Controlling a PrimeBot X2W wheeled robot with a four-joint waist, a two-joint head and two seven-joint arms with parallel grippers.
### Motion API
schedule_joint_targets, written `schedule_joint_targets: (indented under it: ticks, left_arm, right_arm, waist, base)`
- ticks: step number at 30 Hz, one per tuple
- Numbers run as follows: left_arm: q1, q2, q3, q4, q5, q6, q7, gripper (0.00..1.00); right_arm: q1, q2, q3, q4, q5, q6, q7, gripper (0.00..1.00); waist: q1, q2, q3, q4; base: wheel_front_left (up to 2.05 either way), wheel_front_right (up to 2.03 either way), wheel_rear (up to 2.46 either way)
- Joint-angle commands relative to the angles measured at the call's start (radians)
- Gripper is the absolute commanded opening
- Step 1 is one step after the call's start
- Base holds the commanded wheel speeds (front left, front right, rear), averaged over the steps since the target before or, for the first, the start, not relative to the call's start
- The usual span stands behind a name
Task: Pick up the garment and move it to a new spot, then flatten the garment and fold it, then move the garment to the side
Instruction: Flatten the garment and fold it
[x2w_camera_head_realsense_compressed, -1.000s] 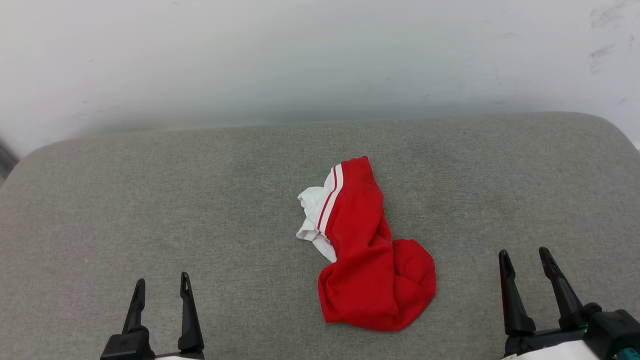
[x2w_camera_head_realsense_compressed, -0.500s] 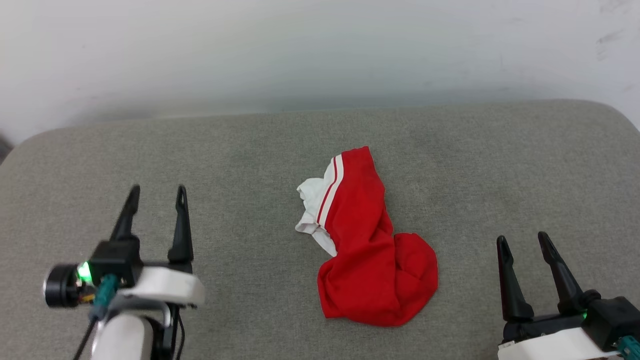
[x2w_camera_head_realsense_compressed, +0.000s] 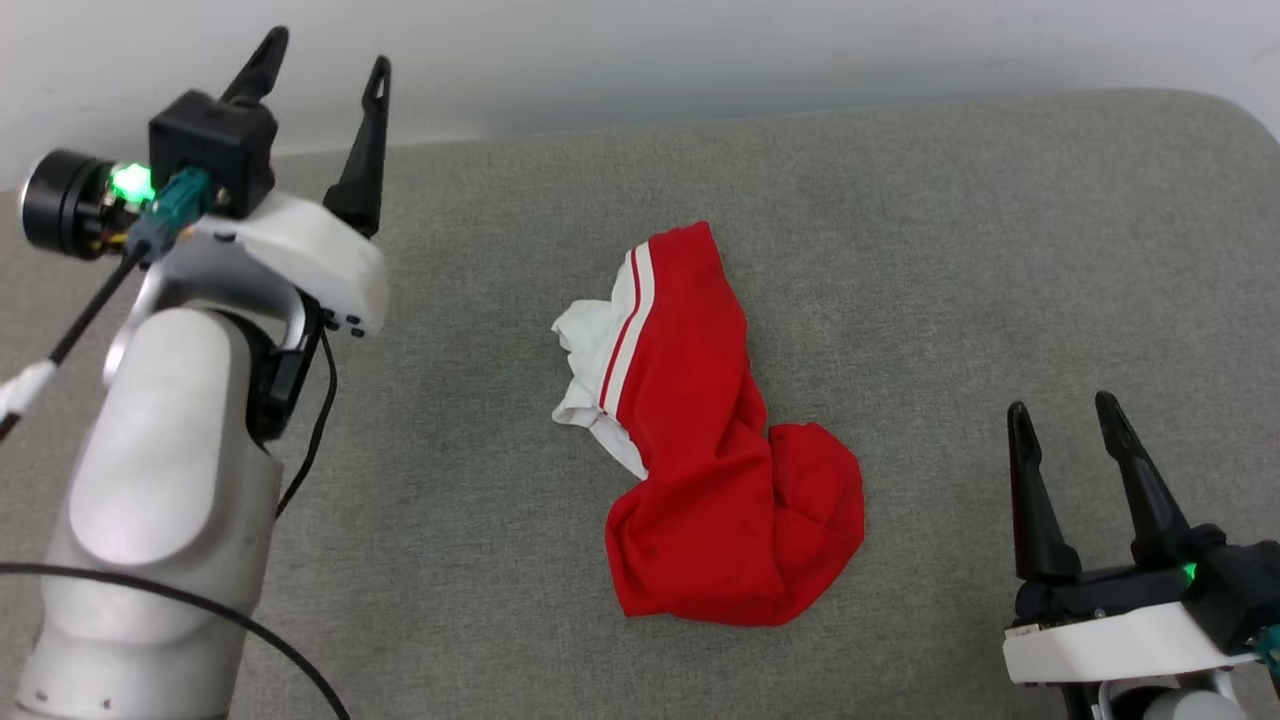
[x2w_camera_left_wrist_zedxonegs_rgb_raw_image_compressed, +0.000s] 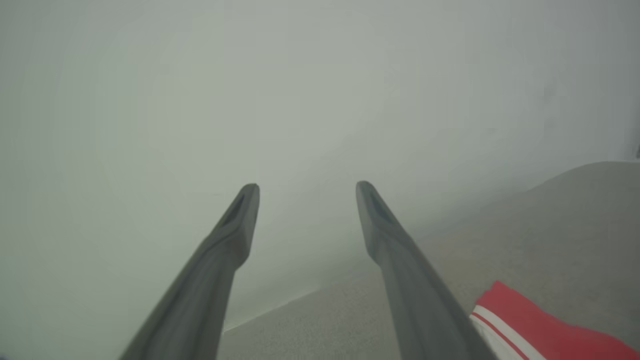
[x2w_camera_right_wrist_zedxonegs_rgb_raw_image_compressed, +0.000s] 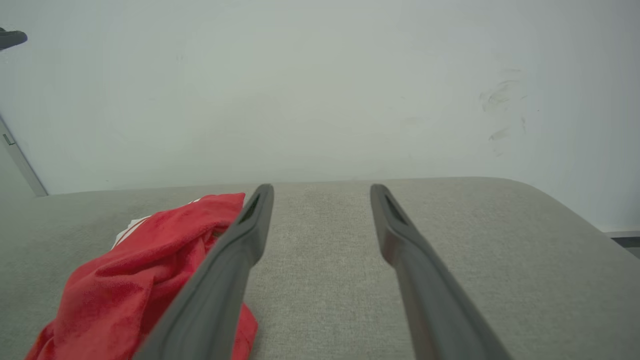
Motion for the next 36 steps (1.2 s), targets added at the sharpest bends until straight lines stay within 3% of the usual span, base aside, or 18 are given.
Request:
schedule_joint_targets:
  ticks: [1,6,16,22,27,35,36]
  left_arm:
    - [-0.05,0.017,-0.029,0.016,-0.015,-0.011,0.048,1.0]
    - [-0.149,0.052,-0.145,0.045,-0.085,-0.02,0.177,1.0]
    - [-0.364,0.247,-0.63,0.018,-0.447,-0.021,0.594,1.0]
    - [-0.469,0.334,-0.892,-0.03,-0.6,-0.021,0.777,1.0]
    - [-0.529,0.368,-1.076,-0.058,-0.684,-0.021,0.856,1.0]
    - [-0.479,0.367,-1.146,-0.054,-0.708,-0.021,0.874,1.0]
    - [-0.471,0.364,-1.146,-0.057,-0.704,-0.021,0.861,0.12]
  right_arm:
    - [-0.024,0.002,-0.001,-0.006,-0.008,0.0,-0.002,1.0]
    - [-0.05,0.002,-0.002,-0.012,-0.007,0.0,-0.002,1.0]
    - [-0.101,0.002,0.002,-0.022,-0.007,0.0,-0.002,1.0]
    - [-0.133,0.002,0.005,-0.026,-0.001,0.0,-0.002,1.0]
    - [-0.158,0.002,0.009,-0.027,0.009,0.0,-0.002,1.0]
    - [-0.176,0.002,0.013,-0.02,0.018,0.0,-0.002,1.0]
    - [-0.175,0.002,0.012,-0.018,0.017,0.0,-0.002,1.0]
  waist:
    - [-0.0001,-0.0001,0.036,-0.013]
    - [-0.0001,-0.0001,0.077,-0.023]
    - [-0.0001,-0.0001,0.167,-0.052]
    - [-0.0001,-0.0001,0.227,-0.073]
    - [-0.0001,-0.0001,0.269,-0.088]
    - [-0.0001,-0.0001,0.298,-0.105]
    - [-0.0001,-0.0001,0.296,-0.104]
  base:
    - [0.0,0.0,0.0]
    - [0.0,0.0,0.0]
    - [0.0,0.0,0.0]
    - [0.0,0.0,0.0]
    - [0.0,0.0,0.0]
    - [0.0,0.0,0.0]
    - [0.0,0.0,0.0]
